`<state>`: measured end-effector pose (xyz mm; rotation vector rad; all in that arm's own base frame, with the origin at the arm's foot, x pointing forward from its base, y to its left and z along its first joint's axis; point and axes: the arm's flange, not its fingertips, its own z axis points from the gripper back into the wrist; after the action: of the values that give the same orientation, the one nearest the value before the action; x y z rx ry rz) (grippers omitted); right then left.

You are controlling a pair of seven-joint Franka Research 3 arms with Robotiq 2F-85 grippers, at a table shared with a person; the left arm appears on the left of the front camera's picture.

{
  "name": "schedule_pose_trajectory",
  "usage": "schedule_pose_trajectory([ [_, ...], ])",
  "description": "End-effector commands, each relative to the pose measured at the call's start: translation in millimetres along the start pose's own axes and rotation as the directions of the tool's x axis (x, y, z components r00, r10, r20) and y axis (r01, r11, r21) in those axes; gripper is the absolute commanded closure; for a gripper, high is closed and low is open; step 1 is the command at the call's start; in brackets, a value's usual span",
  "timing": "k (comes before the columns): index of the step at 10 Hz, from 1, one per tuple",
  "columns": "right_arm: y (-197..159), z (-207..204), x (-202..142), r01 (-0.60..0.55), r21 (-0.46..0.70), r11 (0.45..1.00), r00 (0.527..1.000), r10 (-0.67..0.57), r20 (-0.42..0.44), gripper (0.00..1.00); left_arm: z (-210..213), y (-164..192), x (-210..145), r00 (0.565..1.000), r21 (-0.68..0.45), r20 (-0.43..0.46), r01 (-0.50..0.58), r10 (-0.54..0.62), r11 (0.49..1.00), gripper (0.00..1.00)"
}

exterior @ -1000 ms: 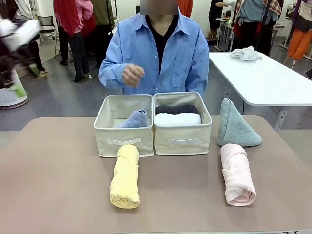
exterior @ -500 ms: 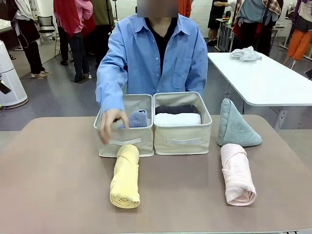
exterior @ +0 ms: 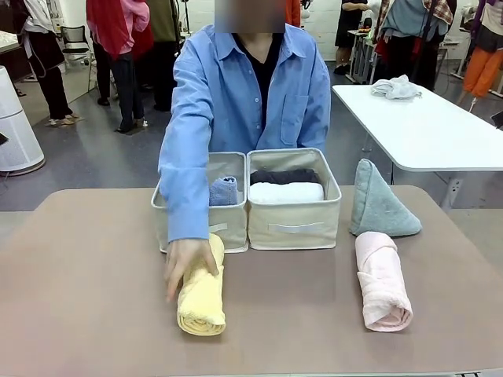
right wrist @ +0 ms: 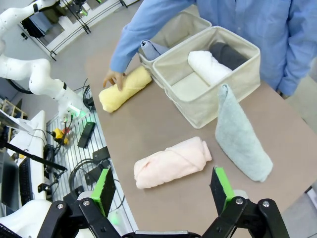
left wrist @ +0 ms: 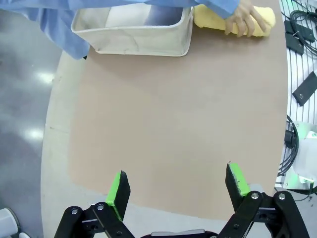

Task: Sort the towels based on their folding style.
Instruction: Pick up another triangle-folded towel from the table and place it in the left Fabric basket.

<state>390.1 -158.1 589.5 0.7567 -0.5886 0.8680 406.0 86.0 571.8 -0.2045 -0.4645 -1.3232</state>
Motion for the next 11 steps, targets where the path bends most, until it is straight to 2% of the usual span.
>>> schedule_pose_trajectory([
  [1, 1.7, -1.6, -3.4, -0.017, 0.009, 1.0, 1.0, 0.017, 0.003, 0.0, -3.4, -4.5, -2.0, 1.0, -0.003, -0.014, 0.008, -0.008, 1.0, 0.0],
  [2, 1.7, -1.6, -3.4, -0.017, 0.009, 1.0, 1.0, 0.017, 0.003, 0.0, 0.0, 0.0, 0.0, 1.0, 0.0, 0.0, 0.0, 0.0, 1.0, 0.0],
  [3, 1.7, -1.6, -3.4, -0.017, 0.009, 1.0, 1.0, 0.017, 0.003, 0.0, 9.2, 7.9, -20.0, 0.981, 0.016, 0.193, -0.037, 0.033, 0.999, 0.0],
  [4, 1.7, -1.6, -3.4, -0.017, 0.009, 1.0, 1.0, 0.017, 0.003, 0.0, 19.8, 16.5, -40.3, 0.933, -0.055, 0.355, -0.047, 0.064, 0.997, 0.0],
  [5, 1.7, -1.6, -3.4, -0.017, 0.009, 1.0, 1.0, 0.017, 0.003, 0.0, 31.0, 18.2, -56.1, 0.898, -0.096, 0.431, -0.047, 0.084, 0.994, 0.0],
  [8, 1.7, -1.6, -3.4, -0.017, 0.009, 1.0, 1.0, 0.017, 0.003, 0.0, 68.2, 11.5, -114.8, 0.814, -0.077, 0.579, -0.007, 0.05, 0.997, 0.0],
  [10, 1.7, -1.6, -3.4, -0.017, 0.009, 1.0, 1.0, 0.017, 0.003, 0.0, 66.9, 14.4, -132.4, 0.792, -0.102, 0.606, -0.01, 0.07, 0.995, 0.0],
  [11, 1.7, -1.6, -3.4, -0.017, 0.009, 1.0, 1.0, 0.017, 0.003, 0.0, 61.7, 15.1, -132.6, 0.81, -0.1, 0.584, 0.002, 0.057, 0.995, 0.0],
])
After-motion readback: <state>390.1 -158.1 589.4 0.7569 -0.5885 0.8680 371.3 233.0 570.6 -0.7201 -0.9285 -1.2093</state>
